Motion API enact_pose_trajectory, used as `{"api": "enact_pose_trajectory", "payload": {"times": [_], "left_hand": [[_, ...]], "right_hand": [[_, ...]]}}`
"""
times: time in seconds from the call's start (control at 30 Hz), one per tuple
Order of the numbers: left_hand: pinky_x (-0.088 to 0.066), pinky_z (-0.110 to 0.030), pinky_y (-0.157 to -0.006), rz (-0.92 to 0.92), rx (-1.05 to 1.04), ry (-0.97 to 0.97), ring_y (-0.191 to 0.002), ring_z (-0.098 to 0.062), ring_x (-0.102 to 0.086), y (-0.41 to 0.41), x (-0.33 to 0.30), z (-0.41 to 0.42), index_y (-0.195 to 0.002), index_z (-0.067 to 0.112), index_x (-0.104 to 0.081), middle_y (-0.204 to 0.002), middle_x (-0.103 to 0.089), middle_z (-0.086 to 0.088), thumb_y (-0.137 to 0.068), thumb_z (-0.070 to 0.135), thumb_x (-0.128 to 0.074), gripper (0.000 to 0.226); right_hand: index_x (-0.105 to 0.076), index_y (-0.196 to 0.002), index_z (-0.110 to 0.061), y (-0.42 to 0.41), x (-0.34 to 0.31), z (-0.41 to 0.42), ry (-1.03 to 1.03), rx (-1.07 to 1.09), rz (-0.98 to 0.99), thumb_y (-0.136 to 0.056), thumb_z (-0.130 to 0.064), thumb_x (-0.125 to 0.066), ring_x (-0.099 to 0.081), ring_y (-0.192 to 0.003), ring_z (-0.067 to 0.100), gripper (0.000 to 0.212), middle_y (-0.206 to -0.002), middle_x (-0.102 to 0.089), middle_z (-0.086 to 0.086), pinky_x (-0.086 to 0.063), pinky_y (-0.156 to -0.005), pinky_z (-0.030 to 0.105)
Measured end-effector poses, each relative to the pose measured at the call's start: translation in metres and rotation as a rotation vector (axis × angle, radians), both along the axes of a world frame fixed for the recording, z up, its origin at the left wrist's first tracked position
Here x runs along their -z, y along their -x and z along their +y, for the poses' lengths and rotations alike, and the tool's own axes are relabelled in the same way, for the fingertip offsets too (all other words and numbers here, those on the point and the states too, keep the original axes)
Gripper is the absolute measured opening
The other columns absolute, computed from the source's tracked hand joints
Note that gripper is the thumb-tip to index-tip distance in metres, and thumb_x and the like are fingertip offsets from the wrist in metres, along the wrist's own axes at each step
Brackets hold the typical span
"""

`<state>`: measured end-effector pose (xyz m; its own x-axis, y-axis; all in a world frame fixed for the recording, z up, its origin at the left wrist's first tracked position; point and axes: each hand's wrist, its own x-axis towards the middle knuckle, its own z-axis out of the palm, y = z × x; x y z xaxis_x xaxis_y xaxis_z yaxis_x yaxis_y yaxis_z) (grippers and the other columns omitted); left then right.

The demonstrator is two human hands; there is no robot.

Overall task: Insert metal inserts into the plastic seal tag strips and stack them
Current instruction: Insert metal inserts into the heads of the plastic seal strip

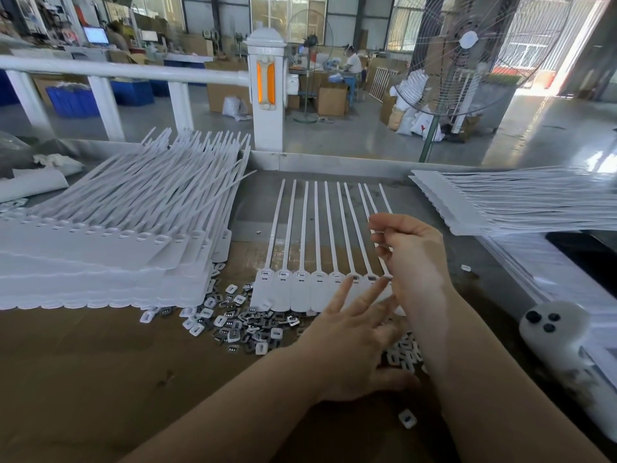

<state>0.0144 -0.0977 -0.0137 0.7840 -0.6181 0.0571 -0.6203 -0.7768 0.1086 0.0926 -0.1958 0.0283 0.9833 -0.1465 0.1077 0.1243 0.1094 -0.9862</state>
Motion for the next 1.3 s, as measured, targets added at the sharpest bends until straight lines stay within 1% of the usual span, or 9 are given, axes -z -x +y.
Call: {"api": "enact_pose_trajectory", "payload": {"times": [0.13,0.23,0.4,0.5,0.67,0.83,0.97,1.2,1.3], "left_hand": [[0.032,-0.042,-0.103,0.061,0.081,0.041,-0.131,-0.01,0.037,0.006,0.002,-0.013,-0.148,0.024,-0.007,-0.156,0.007,0.002,-0.083,0.07,-0.038,0.085],[0.031,-0.041,-0.104,0.07,0.116,0.084,-0.137,-0.01,0.027,0.008,0.001,-0.019,-0.148,0.026,-0.013,-0.157,0.001,0.002,-0.083,0.066,-0.044,0.083],[0.036,-0.03,-0.101,0.103,0.059,0.199,-0.142,-0.009,0.01,0.007,0.001,-0.027,-0.143,0.023,-0.032,-0.155,-0.018,0.001,-0.088,0.042,-0.051,0.062],[0.033,-0.031,-0.103,0.132,-0.025,0.246,-0.142,-0.009,0.006,0.003,0.0,-0.027,-0.143,0.019,-0.033,-0.153,-0.025,0.0,-0.089,0.026,-0.045,0.056],[0.031,-0.028,-0.103,0.128,-0.104,0.325,-0.142,-0.009,0.002,-0.002,-0.001,-0.028,-0.137,0.01,-0.042,-0.149,-0.032,-0.003,-0.088,0.013,-0.039,0.049],[0.024,-0.029,-0.107,0.089,-0.221,0.374,-0.143,-0.007,0.002,-0.011,-0.003,-0.026,-0.135,0.014,-0.044,-0.151,-0.03,0.002,-0.092,0.014,-0.032,0.045],[0.021,-0.029,-0.106,0.052,-0.258,0.254,-0.143,-0.012,0.006,-0.013,0.0,-0.02,-0.146,0.017,-0.025,-0.156,-0.014,0.005,-0.096,0.02,-0.033,0.051],[0.028,-0.033,-0.105,0.018,-0.141,0.179,-0.131,-0.006,0.033,0.002,0.005,-0.02,-0.148,0.025,-0.006,-0.155,0.013,0.007,-0.098,0.042,-0.023,0.056],[0.033,-0.04,-0.102,0.038,-0.048,0.089,-0.127,-0.009,0.04,0.01,0.006,-0.025,-0.148,0.026,-0.006,-0.156,0.01,0.004,-0.097,0.046,-0.022,0.057]], "right_hand": [[-0.072,-0.065,-0.02,-0.003,-0.001,0.0,-0.035,-0.002,0.004,-0.088,0.011,-0.04,-0.058,-0.054,0.001,0.05,-0.065,-0.07,-0.009,-0.049,-0.054,0.013],[-0.072,-0.067,-0.019,-0.006,-0.001,0.0,-0.081,0.005,0.014,-0.088,0.011,-0.041,-0.058,-0.055,0.002,0.048,-0.067,-0.07,-0.008,-0.049,-0.055,0.014],[-0.072,-0.063,-0.02,-0.008,-0.001,0.007,-0.124,0.026,-0.018,-0.087,0.012,-0.042,-0.057,-0.057,0.005,0.05,-0.067,-0.069,-0.006,-0.047,-0.053,0.014],[-0.071,-0.061,-0.02,-0.008,-0.001,0.01,-0.116,0.018,-0.041,-0.086,0.013,-0.042,-0.057,-0.054,0.003,0.051,-0.065,-0.069,-0.006,-0.047,-0.053,0.014],[-0.072,-0.064,-0.021,-0.007,-0.005,0.01,-0.086,0.023,-0.089,-0.086,0.012,-0.043,-0.058,-0.055,0.001,0.049,-0.064,-0.069,-0.008,-0.048,-0.055,0.013],[-0.071,-0.061,-0.024,-0.002,-0.005,0.01,-0.048,0.043,-0.133,-0.086,0.011,-0.043,-0.058,-0.054,0.001,0.051,-0.062,-0.068,-0.01,-0.05,-0.056,0.012],[-0.071,-0.063,-0.022,-0.002,-0.004,0.006,-0.037,0.043,-0.124,-0.087,0.011,-0.042,-0.058,-0.053,0.0,0.05,-0.062,-0.068,-0.01,-0.05,-0.056,0.012],[-0.071,-0.063,-0.019,-0.004,-0.004,0.0,-0.032,0.046,-0.116,-0.086,0.012,-0.041,-0.056,-0.053,0.001,0.049,-0.061,-0.067,-0.008,-0.048,-0.054,0.013],[-0.071,-0.059,-0.023,-0.003,-0.006,-0.003,-0.025,0.062,-0.115,-0.086,0.01,-0.042,-0.056,-0.054,0.001,0.052,-0.061,-0.067,-0.009,-0.048,-0.054,0.013]]}}
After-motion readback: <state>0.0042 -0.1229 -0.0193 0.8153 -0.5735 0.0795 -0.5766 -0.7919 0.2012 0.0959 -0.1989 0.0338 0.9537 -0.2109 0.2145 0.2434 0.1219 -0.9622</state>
